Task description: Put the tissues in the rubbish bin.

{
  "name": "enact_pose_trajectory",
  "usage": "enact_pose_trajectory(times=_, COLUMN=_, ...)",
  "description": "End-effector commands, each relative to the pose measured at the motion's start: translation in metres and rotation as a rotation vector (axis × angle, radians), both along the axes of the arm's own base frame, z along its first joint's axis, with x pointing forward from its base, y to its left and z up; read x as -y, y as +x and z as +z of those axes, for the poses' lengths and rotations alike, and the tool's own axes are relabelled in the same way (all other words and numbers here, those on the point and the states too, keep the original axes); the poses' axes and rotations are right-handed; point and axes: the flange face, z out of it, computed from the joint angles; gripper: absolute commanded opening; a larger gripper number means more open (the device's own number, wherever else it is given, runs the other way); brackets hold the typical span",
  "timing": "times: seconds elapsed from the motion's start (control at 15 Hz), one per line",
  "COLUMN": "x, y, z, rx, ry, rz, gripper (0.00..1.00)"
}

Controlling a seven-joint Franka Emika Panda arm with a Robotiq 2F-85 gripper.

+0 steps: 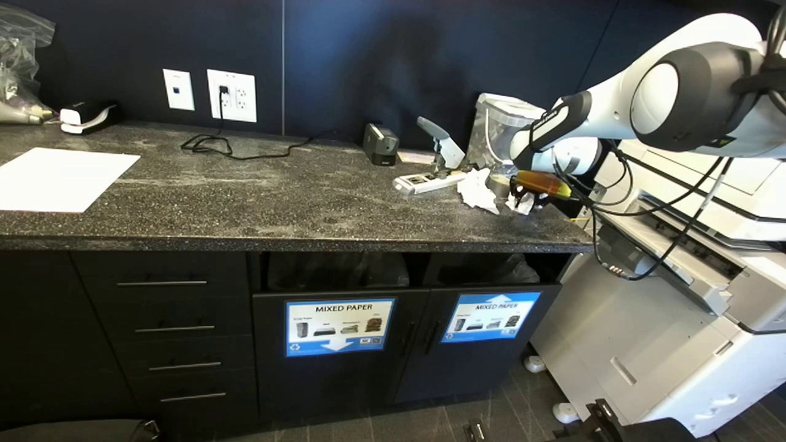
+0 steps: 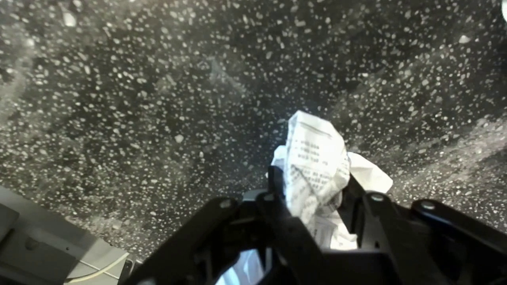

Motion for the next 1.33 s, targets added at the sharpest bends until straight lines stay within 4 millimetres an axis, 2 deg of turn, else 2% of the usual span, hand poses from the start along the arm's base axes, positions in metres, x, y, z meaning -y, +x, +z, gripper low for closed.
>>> enact_pose_trajectory(times=0.0, x=0.002, y=0.007, z=-0.001, rx=0.014, ry=0.016, rz=-0.003, gripper=0.10)
enact_pose_trajectory(times=0.2, x=0.000, y=0.006, z=-0.001, rx=0.000, ry=0.015, rz=0.006, gripper=0.07)
enact_pose_trajectory(times=0.4, x=-0.002, y=0.003, z=0.000, rx=-0.020, ry=0.014, rz=0.015, gripper=0.11)
enact_pose_trajectory(times=0.73, x=-0.014, y=-0.014, z=0.005, rx=-0.192, ry=0.055, rz=0.123, gripper=0.10)
enact_pose_trajectory(times=1.0, x=-0.023, y=-0.039, z=0.013, rx=-0.317, ry=0.096, rz=0.221, gripper=0.11)
enact_pose_trajectory(times=1.27, x=-0.028, y=-0.079, z=0.012, rx=-0.376, ry=0.113, rz=0.297, gripper=0.11)
